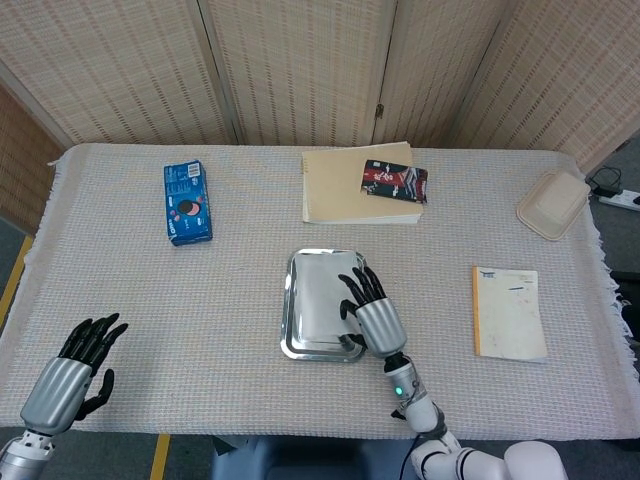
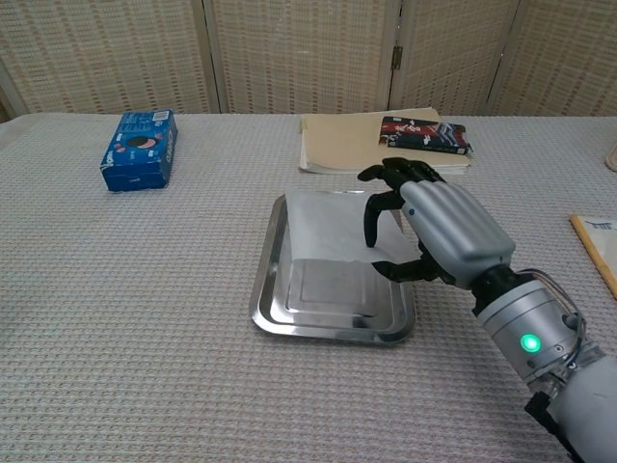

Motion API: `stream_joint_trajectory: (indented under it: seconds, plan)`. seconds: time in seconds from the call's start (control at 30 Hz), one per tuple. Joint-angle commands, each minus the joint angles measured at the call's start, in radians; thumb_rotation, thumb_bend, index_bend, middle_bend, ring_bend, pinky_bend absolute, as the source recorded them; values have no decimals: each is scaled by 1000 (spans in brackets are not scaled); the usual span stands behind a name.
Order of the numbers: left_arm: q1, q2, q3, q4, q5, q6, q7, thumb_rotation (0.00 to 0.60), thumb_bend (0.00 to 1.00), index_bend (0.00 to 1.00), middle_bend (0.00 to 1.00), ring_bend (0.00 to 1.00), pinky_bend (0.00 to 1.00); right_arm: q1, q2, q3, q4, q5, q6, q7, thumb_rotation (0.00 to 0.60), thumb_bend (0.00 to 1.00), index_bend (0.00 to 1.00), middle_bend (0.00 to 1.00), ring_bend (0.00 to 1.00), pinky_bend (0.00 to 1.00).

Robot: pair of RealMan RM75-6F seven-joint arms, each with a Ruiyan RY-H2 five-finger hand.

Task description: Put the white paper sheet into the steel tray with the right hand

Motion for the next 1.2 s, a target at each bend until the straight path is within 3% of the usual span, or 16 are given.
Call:
stream_joint_trajectory:
  seconds: [0.03,0.2,0.37,0.6,0.9,1.2]
  plan:
    - [1,2,-1,-1,2,4,-5,600,740,0,0,0,0,2,-4,-8,3,6,-14,-23,600,585,614,129,44,0]
    - [1,4,0,1,4,5,-7,600,740,0,0,0,0,-7,9,0,-32,33,-32,-80,600,585,231,2,3,0]
    - [0,1,0,1,5,0,0,600,740,0,0,0,0,-6,50,9,-132,79,-106,-178,600,584,8,0,0,0]
    - [0,-1,-1,5,1,-4,1,600,739,0,0,0,0,0,159,34,-371,175,-232,-301,600,519,0,0,0,0]
    - [1,-5,0,4,2,-7,16,600,739,0,0,0,0,40,322,82,-687,389,-400,-520,600,450,0,0,0,0]
    - [1,-6,-2,4,2,-6,23,600,738,0,0,0,0,187,415,146,-840,776,-521,-767,600,338,0,0,0,0]
